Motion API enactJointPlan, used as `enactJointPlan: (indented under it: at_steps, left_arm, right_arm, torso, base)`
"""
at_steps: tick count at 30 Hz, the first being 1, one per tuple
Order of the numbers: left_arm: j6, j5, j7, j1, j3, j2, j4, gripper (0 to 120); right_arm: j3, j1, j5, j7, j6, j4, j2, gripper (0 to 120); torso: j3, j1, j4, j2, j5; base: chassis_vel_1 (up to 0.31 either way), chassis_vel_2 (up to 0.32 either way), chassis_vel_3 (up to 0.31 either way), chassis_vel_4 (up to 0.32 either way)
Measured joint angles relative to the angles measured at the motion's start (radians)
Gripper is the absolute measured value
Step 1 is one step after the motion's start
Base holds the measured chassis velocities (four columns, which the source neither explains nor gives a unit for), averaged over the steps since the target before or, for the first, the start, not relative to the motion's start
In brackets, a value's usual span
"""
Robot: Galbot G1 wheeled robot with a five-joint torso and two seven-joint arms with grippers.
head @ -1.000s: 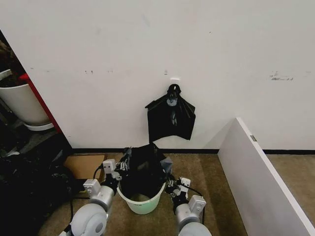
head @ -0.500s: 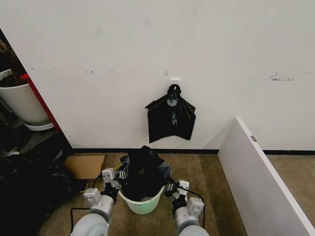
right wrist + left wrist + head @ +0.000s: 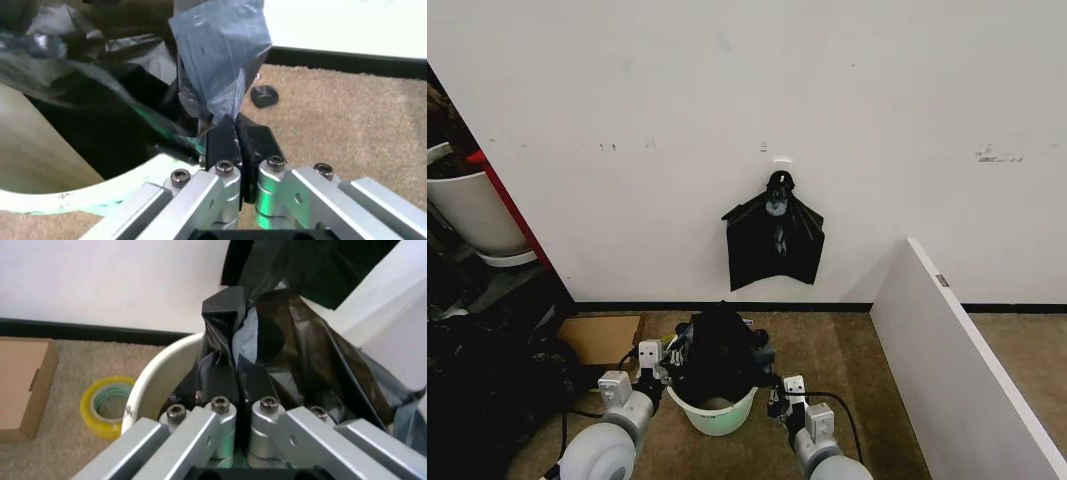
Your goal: Place the garbage bag over the trash bin.
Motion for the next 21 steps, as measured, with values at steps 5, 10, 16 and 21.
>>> enactJointPlan:
  at_steps: [5,10,16,21]
  left_arm:
    - [0.012,-0.001,-0.016,0.04,-0.004,0.013,-0.014,0]
    - [0.029,0.001,-0.02,0.077,-0.013,0.028,-0.024,0]
    - [0.063,0.001,-0.023,0.107,-0.023,0.052,-0.044,0]
    - [0.081,0.001,-0.027,0.124,-0.027,0.07,-0.045,0]
  right_arm:
    - [-0.01,0.014,0.055,0.032,-0.069,0.039,-0.036,0]
    - [-0.023,0.038,0.118,0.047,-0.137,0.061,-0.072,0]
    - [-0.046,0.069,0.168,0.063,-0.211,0.07,-0.093,0]
    - [-0.051,0.08,0.196,0.066,-0.268,0.087,-0.108,0]
  torso:
    - [0.0,0.0,0.0001,0.0,-0.001]
    - [0.0,0.0,0.0001,0.0,-0.001]
    - [0.0,0.0,0.0002,0.0,-0.0009]
    - [0.0,0.0,0.0002,0.0,-0.0009]
  base:
    - [0.0,0.0,0.0,0.0]
    - [0.0,0.0,0.0,0.0]
    - [0.0,0.0,0.0,0.0]
    - [0.0,0.0,0.0,0.0]
